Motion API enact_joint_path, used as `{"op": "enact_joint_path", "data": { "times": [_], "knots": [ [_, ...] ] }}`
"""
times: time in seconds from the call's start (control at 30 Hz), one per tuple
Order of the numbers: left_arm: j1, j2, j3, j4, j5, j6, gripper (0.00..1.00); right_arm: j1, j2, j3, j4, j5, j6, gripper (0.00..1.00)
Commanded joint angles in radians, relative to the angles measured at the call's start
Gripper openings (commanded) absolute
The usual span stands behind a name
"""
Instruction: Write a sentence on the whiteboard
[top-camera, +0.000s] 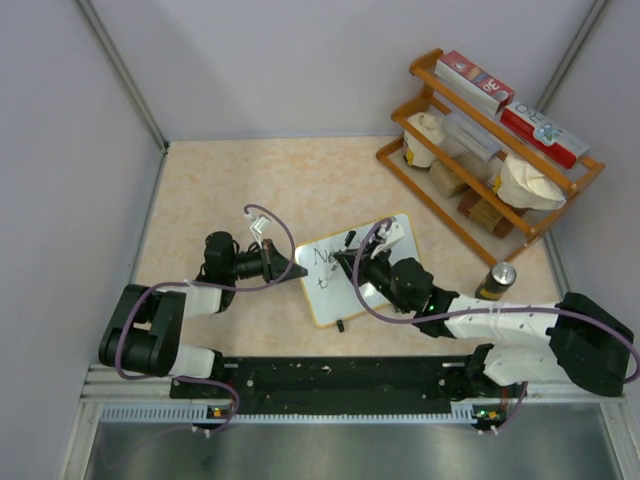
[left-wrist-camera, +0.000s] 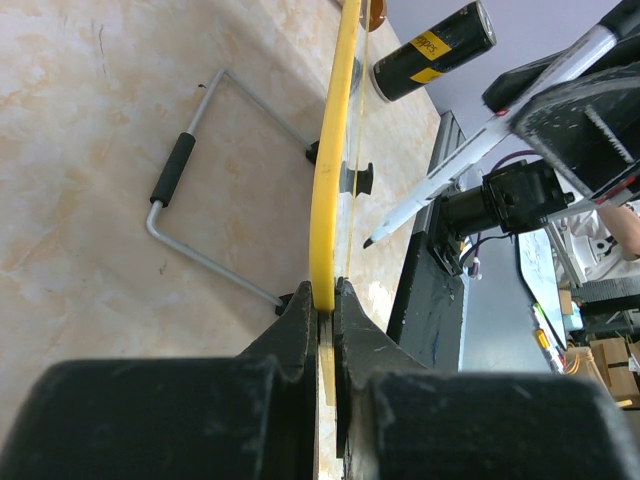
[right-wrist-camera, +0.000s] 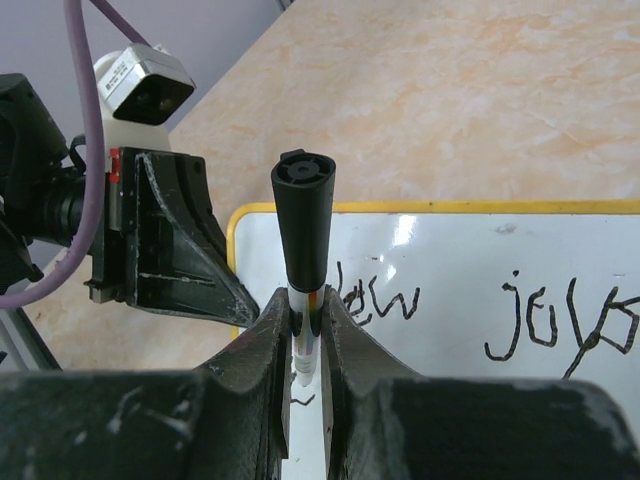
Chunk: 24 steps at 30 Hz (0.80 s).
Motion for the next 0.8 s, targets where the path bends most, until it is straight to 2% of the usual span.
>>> {"op": "enact_joint_path", "data": {
  "times": [0.0, 0.43, 0.77],
  "knots": [
    [-0.01, 0.008, 0.004, 0.023, 0.059, 0.039, 0.0, -0.012, -0.034, 0.069, 0.008, -0.004, -0.03, 0.0],
    [-0.01, 0.008, 0.004, 0.023, 0.06, 0.041, 0.0, -0.047, 0.038, 0.099, 0.011, -0.021, -0.027, 0.0],
    [-0.01, 0.008, 0.004, 0.023, 0.059, 0.039, 0.0, -0.047, 0.043, 0.05, 0.011, -0.036, -0.004, 0.0]
  ]
}}
